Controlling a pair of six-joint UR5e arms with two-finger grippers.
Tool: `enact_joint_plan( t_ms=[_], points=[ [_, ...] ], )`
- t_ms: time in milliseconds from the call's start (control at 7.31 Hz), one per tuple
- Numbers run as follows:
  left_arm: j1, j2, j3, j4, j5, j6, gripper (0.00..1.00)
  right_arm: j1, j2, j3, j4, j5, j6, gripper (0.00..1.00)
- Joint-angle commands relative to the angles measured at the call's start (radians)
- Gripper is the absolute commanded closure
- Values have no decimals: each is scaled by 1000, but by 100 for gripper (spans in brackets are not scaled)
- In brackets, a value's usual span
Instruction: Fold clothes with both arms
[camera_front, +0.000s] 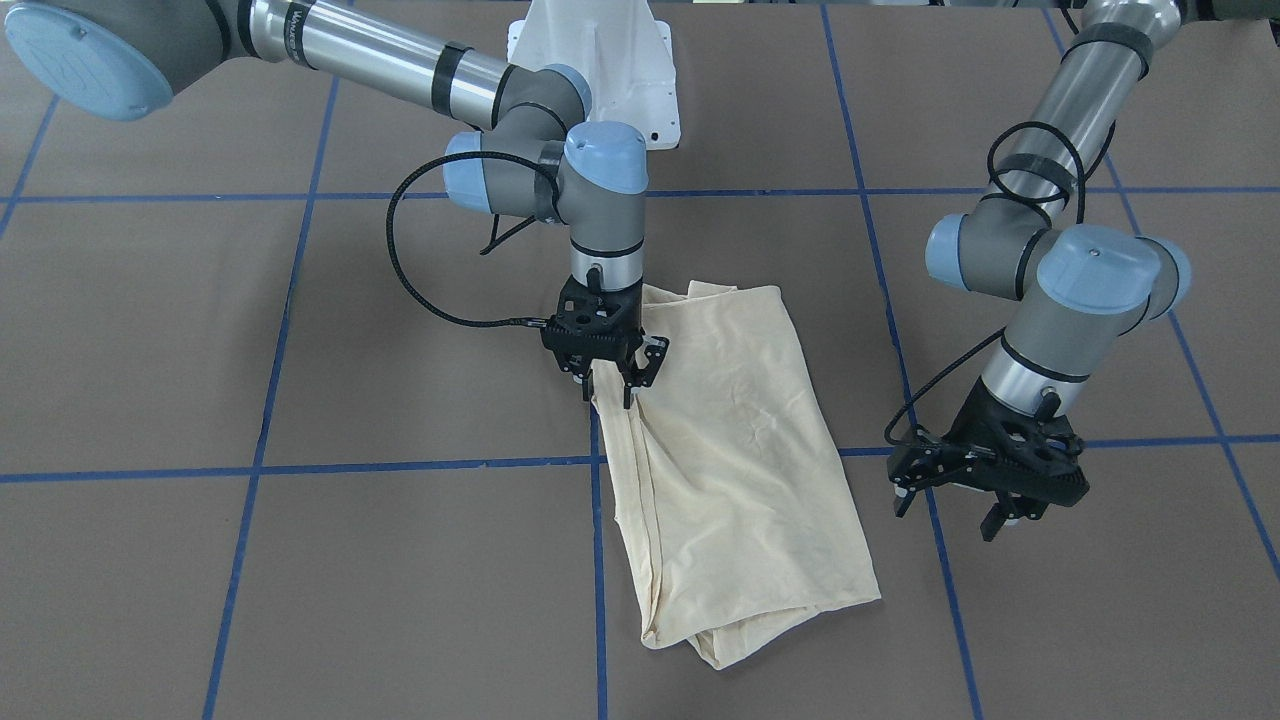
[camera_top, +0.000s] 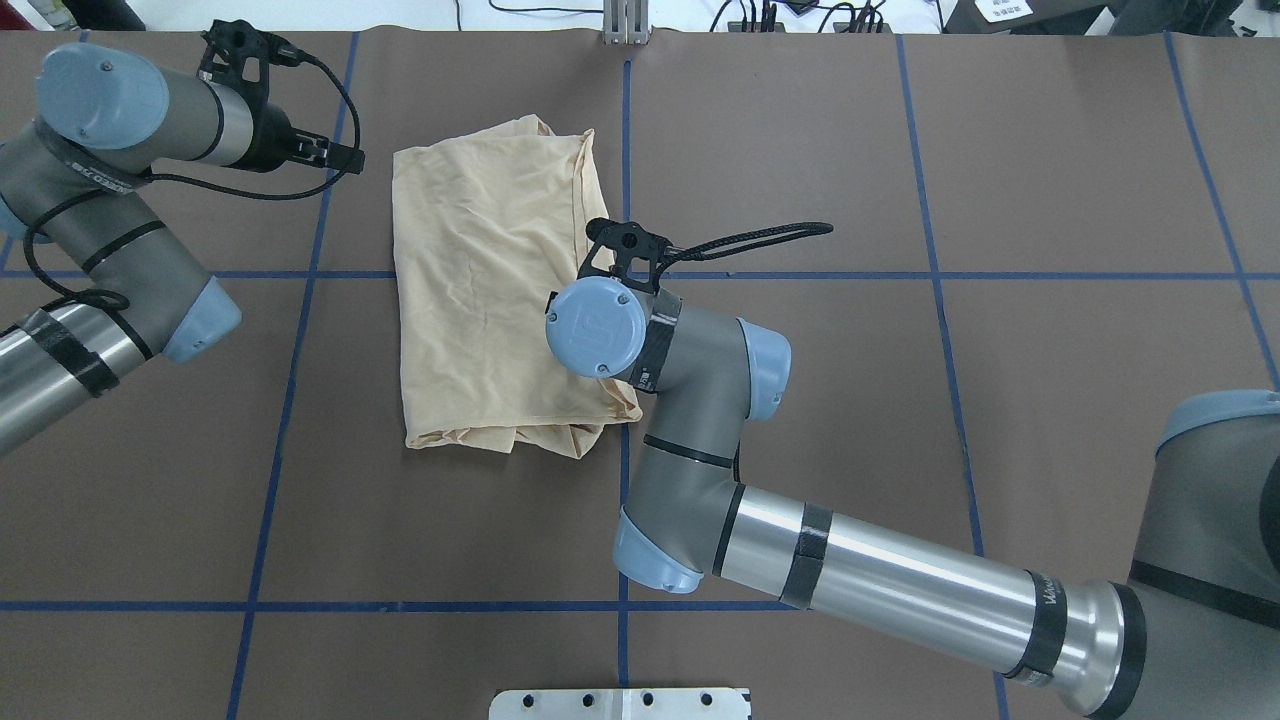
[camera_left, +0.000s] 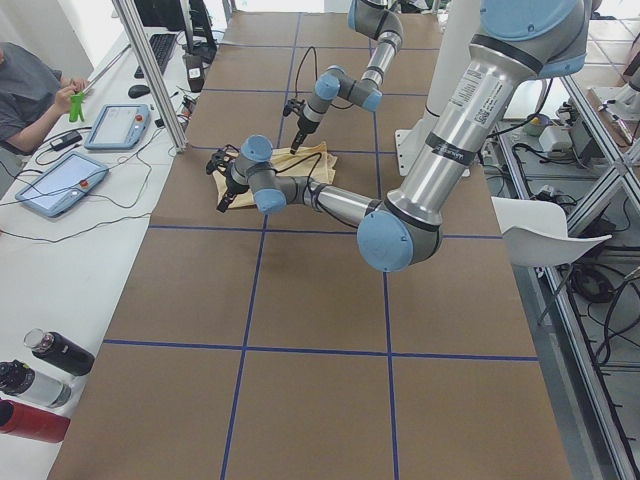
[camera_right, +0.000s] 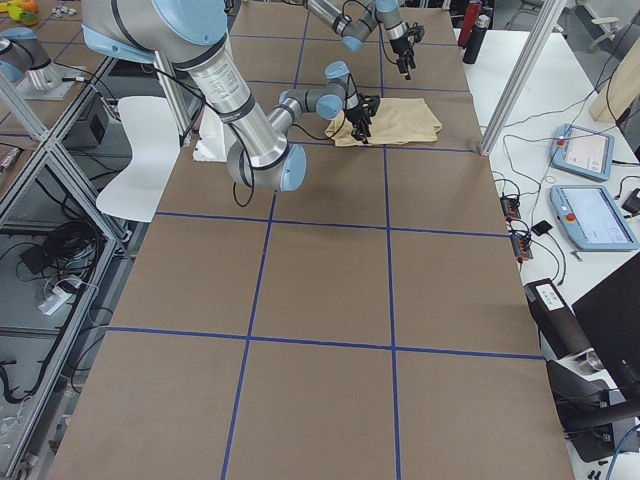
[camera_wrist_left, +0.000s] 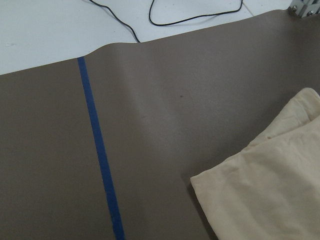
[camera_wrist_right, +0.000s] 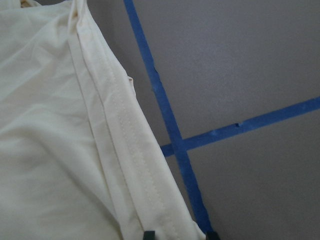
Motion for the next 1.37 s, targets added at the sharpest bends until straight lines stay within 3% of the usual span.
enact_joint_plan(
  t_ms=[0,137,411,821,1232],
  points=[
    [0,0,0,0,0,0,0,-5,1,-1,0,0,-3,87],
    [0,0,0,-2,0,0,0,-5,1,1,0,0,-12,100],
    [0,0,0,-5,0,-2,0,-2,-34,60,2,5,-84,100],
    [0,0,-5,-6,0,-2,0,-14,-302,369,-2,9,-87,100],
    [0,0,-8,-5,-5,-2,0,-52,-441,525,-6,-8,-84,100]
  ],
)
